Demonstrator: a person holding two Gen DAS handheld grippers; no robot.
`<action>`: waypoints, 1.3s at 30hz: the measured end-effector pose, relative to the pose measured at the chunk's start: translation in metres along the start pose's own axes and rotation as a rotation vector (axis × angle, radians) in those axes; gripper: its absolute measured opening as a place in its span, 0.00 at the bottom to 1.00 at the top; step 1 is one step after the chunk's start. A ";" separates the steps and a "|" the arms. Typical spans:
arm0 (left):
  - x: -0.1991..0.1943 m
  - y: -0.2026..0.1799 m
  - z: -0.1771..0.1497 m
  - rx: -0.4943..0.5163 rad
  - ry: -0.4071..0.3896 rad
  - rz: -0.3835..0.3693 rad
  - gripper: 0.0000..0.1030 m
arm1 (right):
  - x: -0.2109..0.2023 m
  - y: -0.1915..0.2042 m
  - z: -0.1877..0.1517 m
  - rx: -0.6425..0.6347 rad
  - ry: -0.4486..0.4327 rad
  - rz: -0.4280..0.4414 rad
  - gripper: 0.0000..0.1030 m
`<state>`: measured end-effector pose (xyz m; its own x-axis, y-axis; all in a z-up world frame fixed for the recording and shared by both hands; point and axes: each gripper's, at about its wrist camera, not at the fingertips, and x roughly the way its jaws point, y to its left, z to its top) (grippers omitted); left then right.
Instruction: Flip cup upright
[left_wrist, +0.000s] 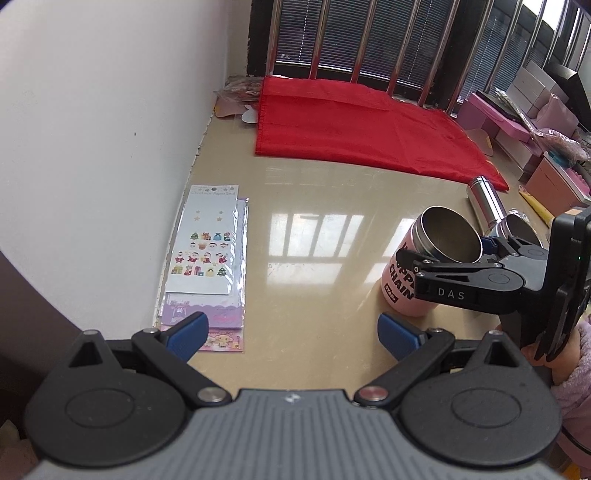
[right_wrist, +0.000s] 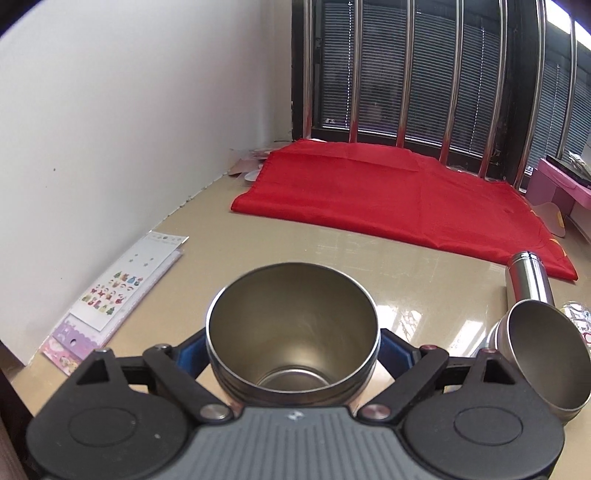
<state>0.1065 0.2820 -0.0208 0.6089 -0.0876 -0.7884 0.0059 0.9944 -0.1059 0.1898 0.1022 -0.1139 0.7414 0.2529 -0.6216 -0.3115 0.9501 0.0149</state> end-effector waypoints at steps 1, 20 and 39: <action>-0.004 -0.003 0.000 0.001 -0.016 0.000 0.98 | -0.008 0.000 0.001 -0.001 -0.021 -0.002 0.90; -0.091 -0.177 -0.179 -0.138 -0.377 0.150 1.00 | -0.235 -0.109 -0.153 -0.024 -0.325 0.038 1.00; -0.095 -0.206 -0.212 -0.030 -0.431 0.084 1.00 | -0.283 -0.125 -0.215 0.069 -0.345 -0.115 1.00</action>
<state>-0.1206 0.0725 -0.0530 0.8816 0.0325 -0.4709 -0.0766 0.9943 -0.0746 -0.1087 -0.1269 -0.1080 0.9298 0.1788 -0.3217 -0.1821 0.9831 0.0202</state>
